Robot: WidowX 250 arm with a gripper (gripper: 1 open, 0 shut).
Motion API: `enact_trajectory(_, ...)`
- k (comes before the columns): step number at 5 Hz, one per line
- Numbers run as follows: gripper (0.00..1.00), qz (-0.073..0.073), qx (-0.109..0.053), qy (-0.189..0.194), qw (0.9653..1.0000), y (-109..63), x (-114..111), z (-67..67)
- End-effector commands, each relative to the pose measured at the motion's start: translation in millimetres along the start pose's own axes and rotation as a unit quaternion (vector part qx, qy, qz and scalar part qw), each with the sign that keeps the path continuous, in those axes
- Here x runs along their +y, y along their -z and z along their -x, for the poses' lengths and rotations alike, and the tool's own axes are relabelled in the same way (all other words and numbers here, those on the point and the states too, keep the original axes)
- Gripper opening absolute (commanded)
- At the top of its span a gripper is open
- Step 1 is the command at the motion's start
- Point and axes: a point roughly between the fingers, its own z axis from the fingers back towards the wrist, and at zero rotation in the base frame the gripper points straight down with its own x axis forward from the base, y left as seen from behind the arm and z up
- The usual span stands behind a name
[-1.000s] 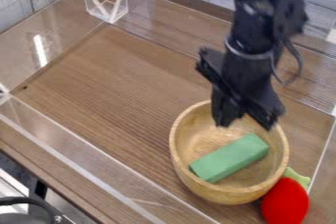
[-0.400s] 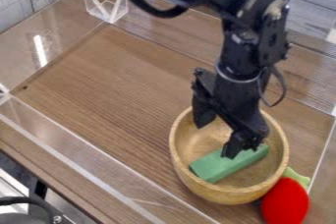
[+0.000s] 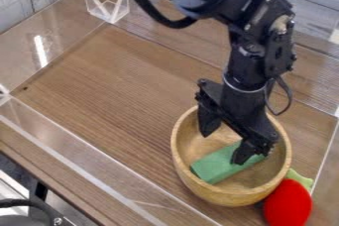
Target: Remove the green block from the brown bowl and put it on the table
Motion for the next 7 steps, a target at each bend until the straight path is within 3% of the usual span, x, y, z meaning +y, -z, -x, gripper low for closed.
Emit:
enact_trajectory(1,1.00,0.006,-0.002,0.013,0.9999,10.3,-2.7,-3.3)
enact_trajectory(2,1.00,0.011,0.003,0.024,0.9996,16.4,-1.0,-4.1)
enact_trajectory(3,0.00,0.013,0.004,0.035,0.9993,20.2,1.9,-5.4)
enact_trajectory(5,0.00,0.002,0.009,0.014,0.9999,-13.7,16.7,-4.0)
enact_trajectory(6,0.00,-0.009,0.006,-0.021,0.9997,-36.9,29.6,0.3)
enact_trajectory(7,0.00,-0.028,0.001,-0.064,0.9975,-61.6,56.1,4.8)
